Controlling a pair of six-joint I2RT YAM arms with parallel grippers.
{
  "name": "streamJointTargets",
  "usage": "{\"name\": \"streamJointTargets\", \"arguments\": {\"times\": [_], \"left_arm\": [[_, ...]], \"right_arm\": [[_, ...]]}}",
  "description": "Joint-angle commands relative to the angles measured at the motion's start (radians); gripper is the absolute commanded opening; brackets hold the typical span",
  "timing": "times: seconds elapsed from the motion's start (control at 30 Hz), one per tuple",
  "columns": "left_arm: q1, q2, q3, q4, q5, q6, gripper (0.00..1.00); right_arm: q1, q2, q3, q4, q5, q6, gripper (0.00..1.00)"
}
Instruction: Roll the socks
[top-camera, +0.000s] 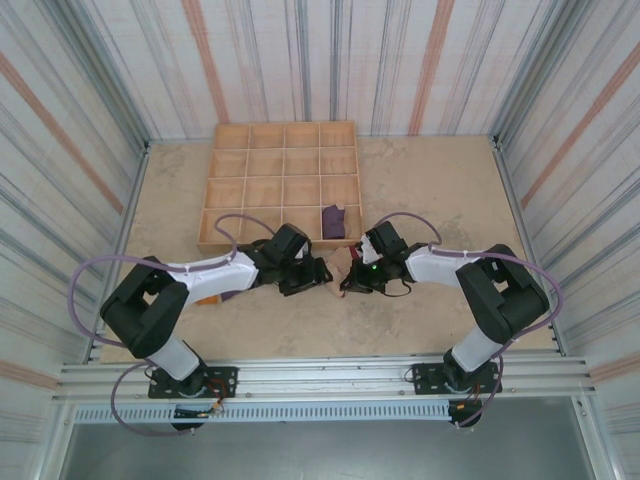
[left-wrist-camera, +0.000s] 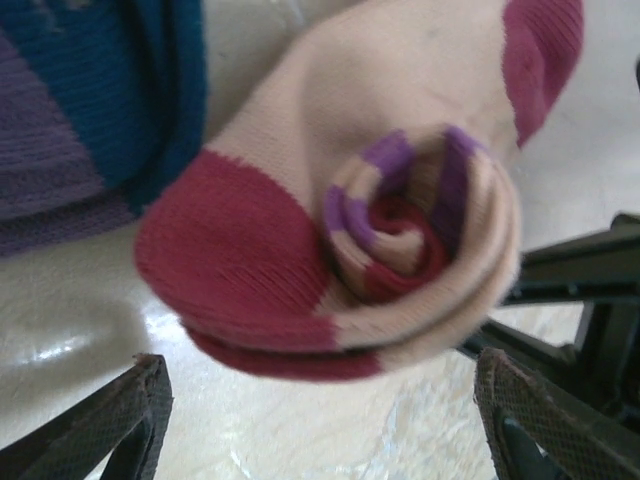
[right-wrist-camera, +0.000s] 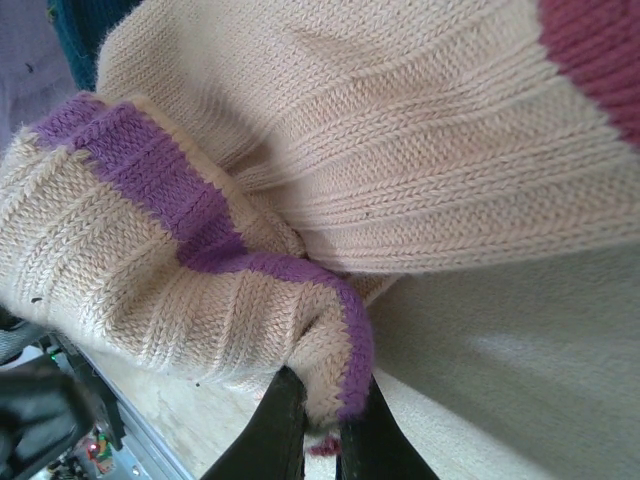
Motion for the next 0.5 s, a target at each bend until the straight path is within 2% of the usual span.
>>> {"name": "streamJointTargets", "arguments": {"times": [0.0, 0.23, 0.47], "left_arm": [[-0.017, -0.013, -0.029, 0.141, -0.084, -0.159, 0.81], [-0.027, 0.021, -0.064, 0.223, -0.164, -0.231, 0.78], [-0.028, 0.080, -0.065, 0.249, -0.146, -0.229, 0.67]], "right_arm": [[-0.001, 0.046, -0.009, -0.079, 0.069, 0.023, 0.00], [-0.001, 0.053, -0.002, -0.067, 0.062, 0.034, 0.00], [-0.003, 0.048, 0.006, -0.055, 0.052, 0.034, 0.00]]}}
